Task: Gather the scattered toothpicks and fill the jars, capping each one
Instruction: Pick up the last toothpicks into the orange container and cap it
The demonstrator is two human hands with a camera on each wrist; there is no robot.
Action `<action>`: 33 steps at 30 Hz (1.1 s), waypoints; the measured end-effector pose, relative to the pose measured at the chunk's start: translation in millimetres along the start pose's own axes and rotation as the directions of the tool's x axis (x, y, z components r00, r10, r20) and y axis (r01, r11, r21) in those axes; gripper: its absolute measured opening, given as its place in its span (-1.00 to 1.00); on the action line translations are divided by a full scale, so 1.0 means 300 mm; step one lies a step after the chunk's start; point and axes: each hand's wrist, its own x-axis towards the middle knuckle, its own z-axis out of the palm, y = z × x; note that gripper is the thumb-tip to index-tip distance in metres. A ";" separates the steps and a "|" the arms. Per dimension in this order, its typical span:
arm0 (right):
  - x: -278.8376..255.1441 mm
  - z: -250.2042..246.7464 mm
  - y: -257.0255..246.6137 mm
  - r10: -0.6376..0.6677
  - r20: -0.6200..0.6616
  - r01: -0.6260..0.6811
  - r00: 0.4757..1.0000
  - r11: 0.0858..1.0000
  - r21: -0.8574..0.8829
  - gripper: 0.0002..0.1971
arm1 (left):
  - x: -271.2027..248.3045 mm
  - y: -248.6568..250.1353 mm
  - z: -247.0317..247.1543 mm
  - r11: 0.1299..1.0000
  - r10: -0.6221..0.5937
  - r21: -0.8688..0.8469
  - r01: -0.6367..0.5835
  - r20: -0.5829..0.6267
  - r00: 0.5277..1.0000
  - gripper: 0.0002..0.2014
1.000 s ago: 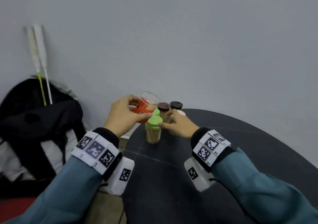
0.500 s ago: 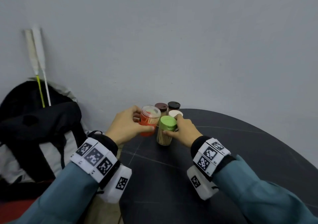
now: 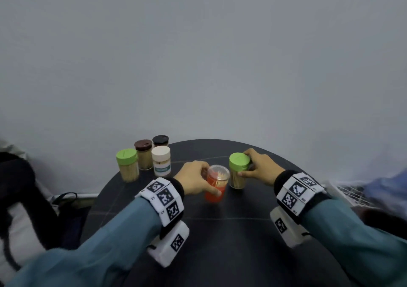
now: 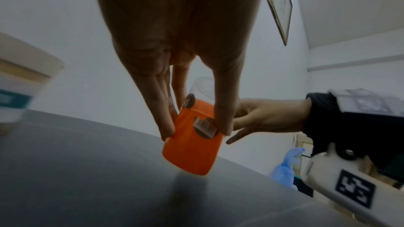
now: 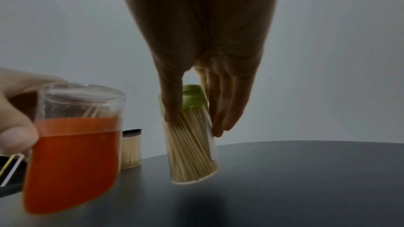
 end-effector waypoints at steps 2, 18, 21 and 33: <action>-0.005 -0.007 0.024 -0.012 0.011 0.011 1.000 1.000 0.014 -0.44 | 0.022 0.037 0.046 1.000 0.005 -0.017 -0.005 0.011 1.000 -0.51; -0.011 0.000 0.075 -0.060 0.054 0.055 0.997 0.994 0.096 -0.56 | 0.054 0.091 0.181 0.980 -0.112 -0.158 0.119 0.055 0.992 -0.62; -0.010 -0.032 0.057 -0.069 -0.024 0.070 0.997 0.997 0.031 -0.58 | 0.050 0.069 0.152 0.986 -0.108 -0.125 0.114 0.052 0.993 -0.51; 0.069 0.018 -0.299 -0.289 0.037 0.289 0.957 0.957 -0.016 -0.65 | -0.059 -0.164 -0.232 0.973 -0.155 -0.207 0.102 -0.261 0.953 -0.78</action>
